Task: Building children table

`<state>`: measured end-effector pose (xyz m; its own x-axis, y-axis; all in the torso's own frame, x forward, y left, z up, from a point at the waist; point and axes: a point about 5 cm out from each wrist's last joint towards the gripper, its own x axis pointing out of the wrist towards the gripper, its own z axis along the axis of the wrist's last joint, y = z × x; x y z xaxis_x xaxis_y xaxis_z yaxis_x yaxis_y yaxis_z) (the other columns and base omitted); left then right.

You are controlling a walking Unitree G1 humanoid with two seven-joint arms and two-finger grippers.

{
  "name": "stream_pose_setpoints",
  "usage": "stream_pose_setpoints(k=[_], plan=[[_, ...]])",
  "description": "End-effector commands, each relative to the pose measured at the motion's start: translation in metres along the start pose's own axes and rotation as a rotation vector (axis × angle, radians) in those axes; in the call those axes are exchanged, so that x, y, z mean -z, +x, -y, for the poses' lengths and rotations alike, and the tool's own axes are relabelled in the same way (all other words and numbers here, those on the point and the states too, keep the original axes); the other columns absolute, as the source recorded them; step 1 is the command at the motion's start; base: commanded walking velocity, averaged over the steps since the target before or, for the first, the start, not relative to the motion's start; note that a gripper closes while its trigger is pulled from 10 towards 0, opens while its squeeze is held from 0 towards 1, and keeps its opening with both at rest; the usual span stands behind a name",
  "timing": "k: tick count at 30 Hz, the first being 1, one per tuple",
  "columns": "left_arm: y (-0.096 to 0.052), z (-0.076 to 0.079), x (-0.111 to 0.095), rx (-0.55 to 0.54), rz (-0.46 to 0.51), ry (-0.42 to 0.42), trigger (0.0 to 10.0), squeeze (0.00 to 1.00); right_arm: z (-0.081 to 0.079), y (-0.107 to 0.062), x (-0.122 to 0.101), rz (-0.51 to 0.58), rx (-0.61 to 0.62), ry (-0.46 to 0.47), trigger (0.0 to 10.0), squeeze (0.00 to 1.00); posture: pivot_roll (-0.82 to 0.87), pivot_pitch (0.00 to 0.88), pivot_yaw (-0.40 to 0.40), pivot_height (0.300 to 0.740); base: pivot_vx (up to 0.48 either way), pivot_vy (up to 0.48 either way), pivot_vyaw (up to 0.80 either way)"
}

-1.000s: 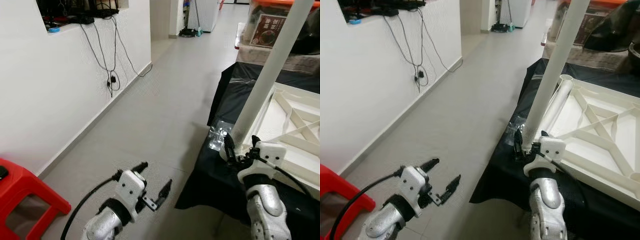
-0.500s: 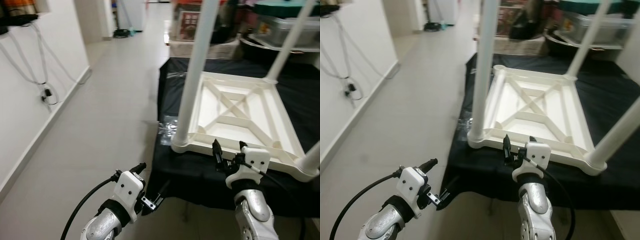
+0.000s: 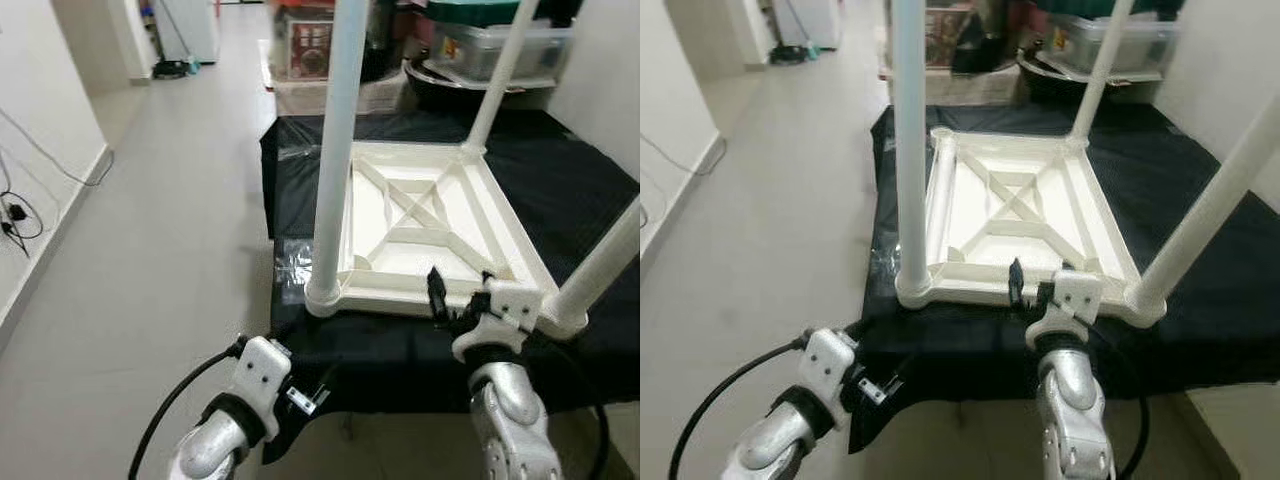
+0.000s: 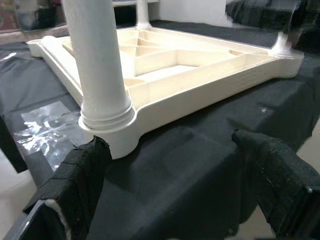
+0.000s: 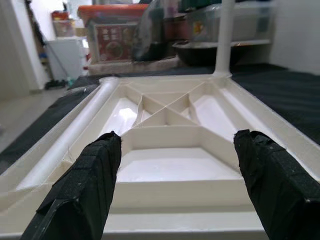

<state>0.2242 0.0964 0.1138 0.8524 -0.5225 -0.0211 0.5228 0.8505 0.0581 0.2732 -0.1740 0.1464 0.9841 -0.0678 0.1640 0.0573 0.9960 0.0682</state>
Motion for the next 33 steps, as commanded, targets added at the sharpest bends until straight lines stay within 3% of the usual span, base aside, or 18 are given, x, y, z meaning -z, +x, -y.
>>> stream_pose_setpoints(k=[1, 13, 16, 24, 27, 28, 31, 32, 33], plan=[[0.001, 0.000, 0.005, -0.015, -0.033, -0.022, 10.0, 0.00, -0.001, 0.001, 0.003, -0.014, -0.006, -0.014, 10.0, 0.00, 0.09, 0.046, -0.025, 0.740, 0.000, 0.000, 0.00], [0.001, 0.000, 0.006, -0.018, -0.037, -0.043, 10.0, 0.00, -0.004, 0.003, 0.006, -0.038, -0.028, -0.003, 10.0, 0.00, 0.08, 0.039, -0.024, 0.740, 0.000, 0.000, 0.00], [0.000, 0.000, 0.007, -0.018, -0.039, -0.045, 10.0, 0.00, -0.007, 0.008, 0.006, -0.051, -0.078, 0.042, 10.0, 0.00, 0.08, 0.038, -0.022, 0.740, 0.000, 0.000, 0.00], [0.000, 0.001, 0.006, -0.020, -0.040, -0.045, 10.0, 0.00, 0.012, 0.032, 0.004, -0.077, -0.166, 0.007, 10.0, 0.00, 0.09, 0.039, -0.025, 0.740, 0.000, 0.000, 0.00], [-0.001, 0.002, 0.006, -0.022, -0.040, -0.046, 10.0, 0.00, 0.028, 0.044, 0.004, -0.120, -0.272, -0.024, 10.0, 0.00, 0.09, 0.044, -0.027, 0.740, 0.000, 0.000, 0.00], [-0.003, 0.002, 0.005, -0.021, -0.039, -0.048, 10.0, 0.00, 0.042, 0.053, -0.002, -0.173, -0.434, 0.008, 10.0, 1.00, 0.09, 0.051, -0.028, 0.740, 0.000, 0.000, 0.00], [-0.003, 0.003, 0.005, -0.020, -0.038, -0.049, 10.0, 0.00, 0.046, 0.055, -0.005, -0.202, -0.500, 0.021, 10.0, 1.00, 0.09, 0.051, -0.028, 0.740, 0.000, 0.000, 0.00], [-0.004, 0.004, 0.004, -0.018, -0.032, -0.051, 10.0, 0.00, 0.051, 0.057, -0.011, -0.221, -0.601, 0.047, 10.0, 0.00, 0.10, 0.058, -0.026, 0.740, 0.000, 0.000, 0.00], [-0.005, 0.004, 0.003, -0.016, -0.027, -0.052, 10.0, 0.00, 0.054, 0.059, -0.016, -0.237, -0.669, 0.058, 10.0, 0.00, 0.10, 0.064, -0.030, 0.740, 0.000, 0.000, 0.00]])
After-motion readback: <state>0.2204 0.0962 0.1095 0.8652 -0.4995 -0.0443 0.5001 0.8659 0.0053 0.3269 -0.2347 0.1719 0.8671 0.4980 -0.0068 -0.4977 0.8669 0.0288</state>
